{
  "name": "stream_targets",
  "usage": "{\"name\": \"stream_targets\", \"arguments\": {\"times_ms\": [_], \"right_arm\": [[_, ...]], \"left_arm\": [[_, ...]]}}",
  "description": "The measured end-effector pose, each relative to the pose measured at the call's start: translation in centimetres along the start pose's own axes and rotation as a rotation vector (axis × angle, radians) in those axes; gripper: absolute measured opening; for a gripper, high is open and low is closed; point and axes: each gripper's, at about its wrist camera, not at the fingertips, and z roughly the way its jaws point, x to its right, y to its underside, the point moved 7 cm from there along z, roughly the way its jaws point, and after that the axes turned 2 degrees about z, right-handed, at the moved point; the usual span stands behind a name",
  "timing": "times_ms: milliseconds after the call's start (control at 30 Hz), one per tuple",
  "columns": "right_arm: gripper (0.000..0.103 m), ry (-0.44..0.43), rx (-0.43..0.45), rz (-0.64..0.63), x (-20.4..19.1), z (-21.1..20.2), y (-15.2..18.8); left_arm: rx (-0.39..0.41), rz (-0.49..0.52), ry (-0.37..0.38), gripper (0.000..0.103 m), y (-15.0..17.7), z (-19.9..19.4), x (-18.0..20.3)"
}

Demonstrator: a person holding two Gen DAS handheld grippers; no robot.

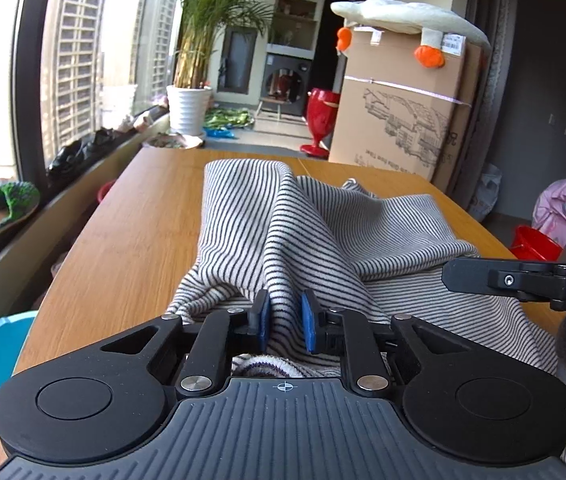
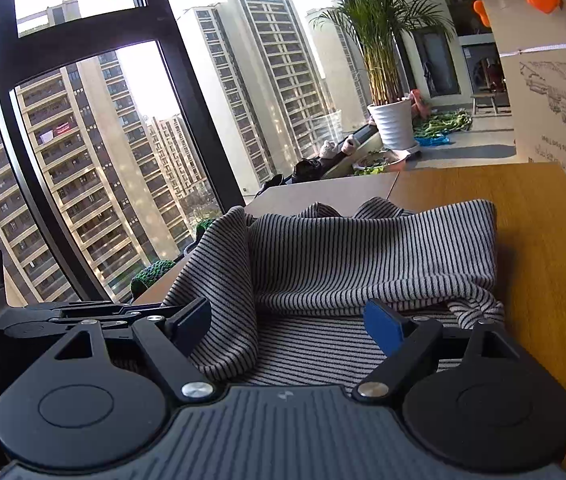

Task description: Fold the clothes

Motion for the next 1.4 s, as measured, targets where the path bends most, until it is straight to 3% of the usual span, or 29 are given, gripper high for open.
{"name": "stream_targets", "arguments": {"times_ms": [100,133,167,200,233,267,333,400,433,567,633,667,733,800,900,933,1000,1033,1067,1233,1267,1400], "right_arm": [[0.083,0.064,-0.024,-0.251,-1.6,0.4,-2.4],[0.075,0.074,-0.055,-0.339,-2.2,1.2,-2.8],[0.055,0.080,-0.096,-0.413,-2.7,2.2,-3.0],[0.043,0.074,-0.135,-0.451,-3.2,3.3,-2.6],[0.034,0.068,-0.174,-0.488,-3.8,4.4,-2.2],[0.034,0.062,-0.213,-0.525,-4.3,5.5,-1.9],[0.034,-0.002,-0.240,-0.443,-5.1,7.1,-1.5],[0.042,-0.061,-0.234,-0.317,-5.2,7.7,-2.0],[0.050,-0.082,-0.215,-0.240,-5.1,7.6,-2.3],[0.051,-0.074,-0.129,-0.340,-6.2,5.4,-2.1],[0.051,-0.095,-0.159,-0.395,-6.7,4.1,-1.1],[0.051,-0.106,-0.174,-0.422,-7.0,3.5,-0.6],[0.054,-0.224,-0.231,-0.371,-8.1,2.3,0.2],[0.068,-0.337,-0.295,-0.361,-9.8,1.2,1.8],[0.070,-0.325,-0.300,-0.492,-11.8,1.4,4.5],[0.068,-0.306,-0.289,-0.523,-12.1,1.7,5.0],[0.043,-0.295,-0.282,-0.511,-12.1,2.5,5.2],[0.021,-0.293,-0.285,-0.488,-11.9,2.7,4.8],[0.014,-0.285,-0.279,-0.461,-11.6,2.8,3.9],[0.010,-0.270,-0.179,-0.222,-8.0,1.5,-3.0],[0.006,-0.282,-0.162,-0.169,-7.4,1.0,-4.1],[0.006,-0.345,-0.135,-0.022,-6.4,-0.6,-6.6]], "left_arm": [[0.064,0.020,-0.064,0.006,-2.8,-1.3,-2.1],[0.094,0.029,-0.102,0.006,-3.8,-1.8,-3.0],[0.122,0.027,-0.142,0.006,-4.9,-2.4,-4.1],[0.146,0.016,-0.178,0.006,-5.9,-2.9,-5.4],[0.150,-0.009,-0.181,0.006,-6.6,-3.3,-6.2],[0.140,-0.046,-0.159,0.007,-7.0,-3.6,-6.8],[0.111,-0.103,-0.110,0.012,-6.8,-4.1,-6.9],[0.068,-0.110,-0.082,0.036,-5.4,-4.4,-6.2],[0.046,-0.111,-0.075,0.042,-4.8,-4.6,-5.9],[-0.117,-0.129,-0.007,0.056,-0.3,-5.0,-4.5],[-0.170,-0.121,-0.004,0.058,1.4,-5.1,-3.7],[-0.171,-0.106,-0.018,0.061,1.7,-5.3,-3.4],[-0.153,-0.076,-0.047,0.069,1.7,-5.7,-3.2],[-0.135,-0.078,-0.058,0.075,1.3,-5.9,-3.2],[-0.117,-0.070,-0.063,0.075,0.6,-6.2,-3.0],[-0.111,-0.061,-0.066,0.076,0.4,-6.3,-2.9],[-0.099,-0.044,-0.077,0.080,-0.1,-6.8,-2.6],[-0.091,-0.037,-0.085,0.081,-0.3,-7.1,-2.6],[-0.080,-0.032,-0.092,0.083,-0.5,-7.5,-2.6],[-0.017,-0.014,-0.096,0.089,-1.2,-9.2,-2.3],[-0.002,0.003,-0.078,0.091,-1.4,-9.4,-1.8],[0.035,0.126,-0.017,0.093,-1.6,-8.7,2.2]]}}
